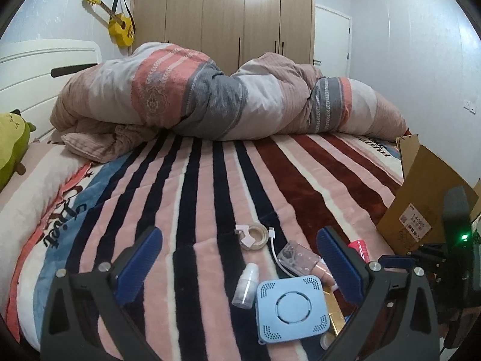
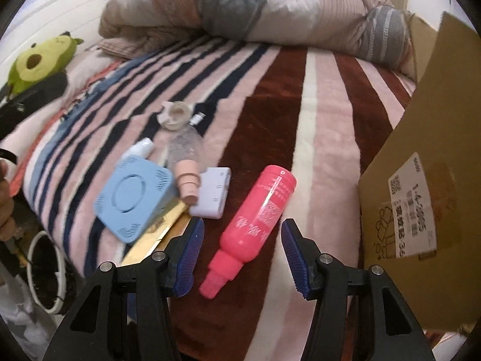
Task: Organize rigid objects
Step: 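Grasp the red bottle with the right gripper, then carry the red bottle into the cardboard box and open the right gripper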
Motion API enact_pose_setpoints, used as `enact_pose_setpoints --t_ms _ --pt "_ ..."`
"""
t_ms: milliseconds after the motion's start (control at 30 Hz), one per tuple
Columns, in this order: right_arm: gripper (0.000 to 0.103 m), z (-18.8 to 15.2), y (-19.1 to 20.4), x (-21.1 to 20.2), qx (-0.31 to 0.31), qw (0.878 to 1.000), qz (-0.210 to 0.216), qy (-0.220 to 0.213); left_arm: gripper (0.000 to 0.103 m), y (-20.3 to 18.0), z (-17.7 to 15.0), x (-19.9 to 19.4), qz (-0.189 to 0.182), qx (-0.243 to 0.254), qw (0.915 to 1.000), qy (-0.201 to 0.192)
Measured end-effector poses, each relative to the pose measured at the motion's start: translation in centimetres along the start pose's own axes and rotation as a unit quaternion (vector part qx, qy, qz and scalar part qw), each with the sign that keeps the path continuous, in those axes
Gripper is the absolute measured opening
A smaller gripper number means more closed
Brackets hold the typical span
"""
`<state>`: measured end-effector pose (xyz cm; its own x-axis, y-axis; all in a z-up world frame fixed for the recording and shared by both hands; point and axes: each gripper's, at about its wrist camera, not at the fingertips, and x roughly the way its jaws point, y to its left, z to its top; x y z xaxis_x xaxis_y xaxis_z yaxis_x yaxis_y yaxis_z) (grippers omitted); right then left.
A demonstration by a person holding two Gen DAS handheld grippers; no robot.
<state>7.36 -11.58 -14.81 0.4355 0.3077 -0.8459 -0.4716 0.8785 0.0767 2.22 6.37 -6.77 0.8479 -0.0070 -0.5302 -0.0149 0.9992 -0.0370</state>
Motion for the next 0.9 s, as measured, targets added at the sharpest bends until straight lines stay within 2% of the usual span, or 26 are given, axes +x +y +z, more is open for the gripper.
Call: enact_pose_setpoints --t_ms 67,133,233,300,333,500,633,700,800,900 --pt "0.049 0.0 -0.1 0.4 -0.022 0.999 -0.029 0.002 0.102 0.0 -0.1 0.2 -0.002 0.003 1.0000 -0.002" --pt "0.049 -0.1 -0.9 0.5 -0.019 0.999 -0.032 0.008 0.102 0.2 -0.3 0.4 -0.010 0.005 0.9999 0.001" --pt "0.046 0.2 -2.4 0.7 0.011 1.000 0.002 0.024 0.102 0.5 -0.4 0.8 -0.030 -0.006 0.9995 0.007" --pt "0.036 0.4 -2.3 1.3 0.017 0.999 0.026 0.036 0.102 0.5 -0.3 0.9 -0.043 -0.013 0.9989 0.012" --pt "0.035 0.6 -2.3 1.8 0.022 0.998 0.037 0.043 0.102 0.4 -0.2 1.0 -0.050 -0.015 0.9985 0.014" --pt "0.033 1.3 -2.3 3.4 0.033 0.997 0.045 0.057 0.102 -0.1 -0.3 0.8 -0.066 -0.001 0.9977 0.016" --pt "0.032 1.4 -1.7 4.4 0.003 0.996 0.042 0.075 0.102 -0.1 -0.2 1.0 -0.115 -0.016 0.9930 0.022" --pt "0.029 1.7 -1.5 4.1 -0.011 0.997 0.031 0.069 0.102 -0.3 -0.3 1.1 -0.136 -0.017 0.9902 0.026" --pt "0.029 1.6 0.0 2.5 -0.062 0.998 0.005 0.033 0.102 -0.9 -0.3 1.0 -0.165 -0.012 0.9859 0.026" --pt "0.028 1.7 1.1 0.0 -0.082 0.996 0.015 -0.010 0.102 -2.1 0.1 1.1 -0.200 -0.008 0.9792 0.032"
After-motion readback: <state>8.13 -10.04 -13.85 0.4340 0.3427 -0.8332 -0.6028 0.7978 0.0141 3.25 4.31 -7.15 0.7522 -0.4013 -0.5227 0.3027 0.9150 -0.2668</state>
